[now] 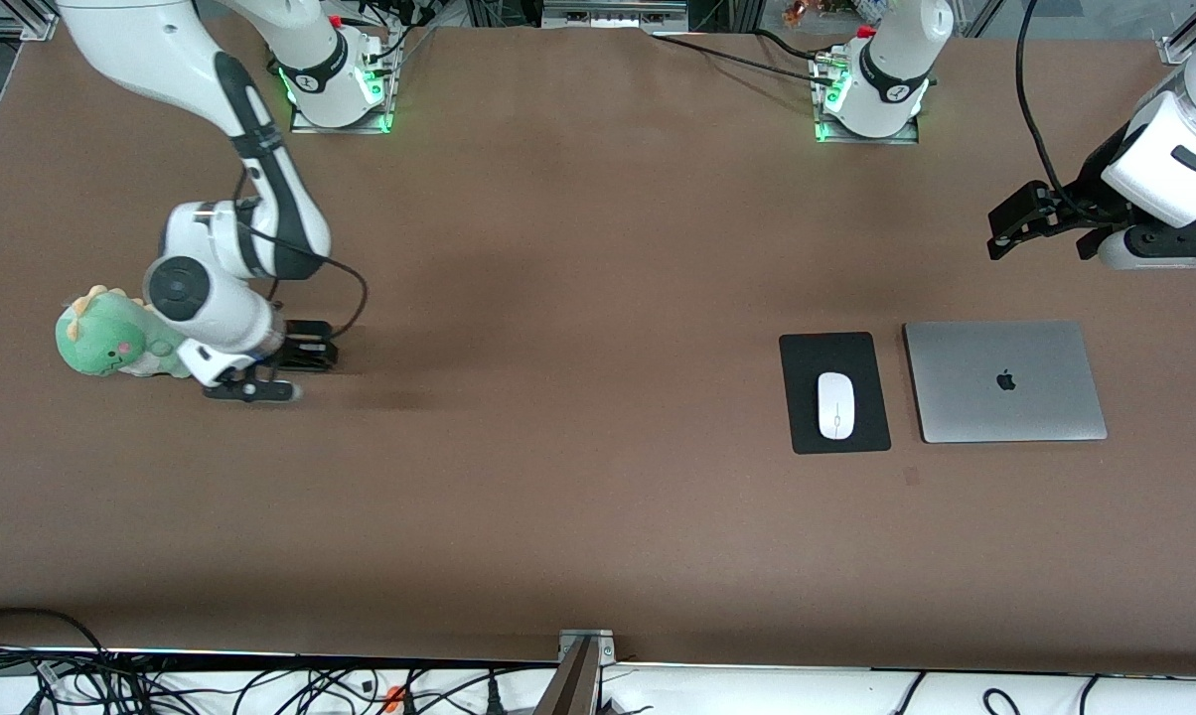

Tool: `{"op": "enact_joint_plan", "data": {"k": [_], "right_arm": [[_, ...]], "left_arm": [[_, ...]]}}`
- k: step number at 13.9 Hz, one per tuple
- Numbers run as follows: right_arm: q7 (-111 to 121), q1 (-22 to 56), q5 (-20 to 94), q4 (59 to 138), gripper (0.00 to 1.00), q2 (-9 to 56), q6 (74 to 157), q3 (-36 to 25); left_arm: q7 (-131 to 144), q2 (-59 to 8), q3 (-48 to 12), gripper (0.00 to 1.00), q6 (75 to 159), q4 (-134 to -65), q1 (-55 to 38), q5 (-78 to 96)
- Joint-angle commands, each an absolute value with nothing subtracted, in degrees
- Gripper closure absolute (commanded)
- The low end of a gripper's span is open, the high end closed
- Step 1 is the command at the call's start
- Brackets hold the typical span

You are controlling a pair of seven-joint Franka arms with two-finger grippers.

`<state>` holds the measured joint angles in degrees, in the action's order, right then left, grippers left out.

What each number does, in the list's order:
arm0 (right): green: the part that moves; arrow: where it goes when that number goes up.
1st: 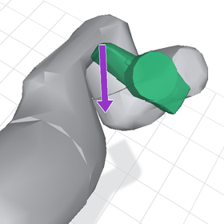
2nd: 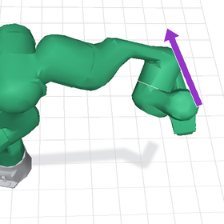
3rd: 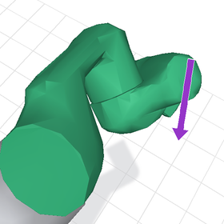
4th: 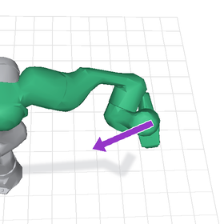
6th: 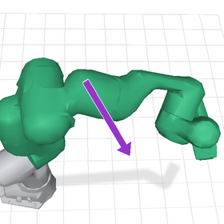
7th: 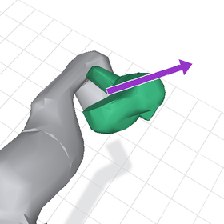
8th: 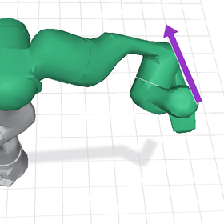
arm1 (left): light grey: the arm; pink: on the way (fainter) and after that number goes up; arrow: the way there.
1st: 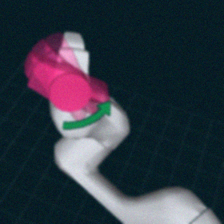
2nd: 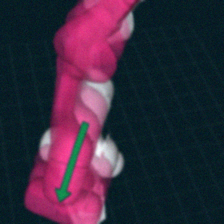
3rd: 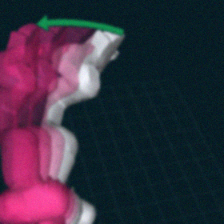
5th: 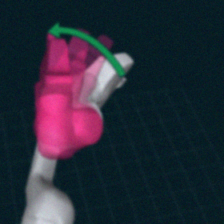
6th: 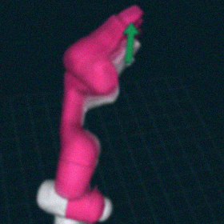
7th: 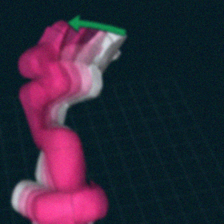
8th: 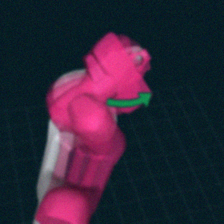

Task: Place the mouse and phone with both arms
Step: 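Carry the black phone beside the green plush and set it down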

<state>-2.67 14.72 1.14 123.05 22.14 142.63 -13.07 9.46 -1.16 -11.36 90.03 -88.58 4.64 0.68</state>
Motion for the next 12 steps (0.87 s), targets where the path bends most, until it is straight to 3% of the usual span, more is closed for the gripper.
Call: {"op": "enact_joint_plan", "data": {"k": [1,4,6,7,8,9,10,12], "right_arm": [[0.6,10.8,1.5,128.6,0.65,19.7,149.5,-12.5],[1.0,9.6,1.5,132.4,0.65,21.6,159.2,-12.5],[1.3,9.4,1.4,133.2,0.64,22.4,160.8,-12.5],[2.8,9.4,1.4,133.2,0.58,22.4,160.8,-12.5],[4.6,9.0,1.4,133.2,0.46,22.9,160.8,-12.5],[6.1,8.0,1.4,133.1,0.13,23.1,160.8,-12.4],[7.4,7.7,1.4,133.0,0.00,23.0,160.7,-12.5],[7.8,7.8,1.4,132.6,0.00,22.6,159.4,-12.4]], "left_arm": [[10.0,-1.1,-10.9,0.00,88.9,-87.5,4.0,-0.4],[10.0,-1.0,-11.1,0.00,88.9,-87.5,4.0,-0.4],[10.0,-1.0,-11.1,0.00,88.9,-87.5,4.0,-0.3],[9.9,-1.0,-11.0,0.00,88.9,-87.5,4.0,-0.3],[9.9,-1.0,-11.0,0.00,88.9,-87.5,4.0,-0.3],[9.9,-1.1,-11.1,0.00,88.9,-87.5,4.0,-0.4],[9.9,-1.0,-11.2,0.00,88.9,-87.5,4.0,-0.3],[10.0,-1.0,-11.2,0.00,88.9,-87.5,4.0,-0.3]]}}
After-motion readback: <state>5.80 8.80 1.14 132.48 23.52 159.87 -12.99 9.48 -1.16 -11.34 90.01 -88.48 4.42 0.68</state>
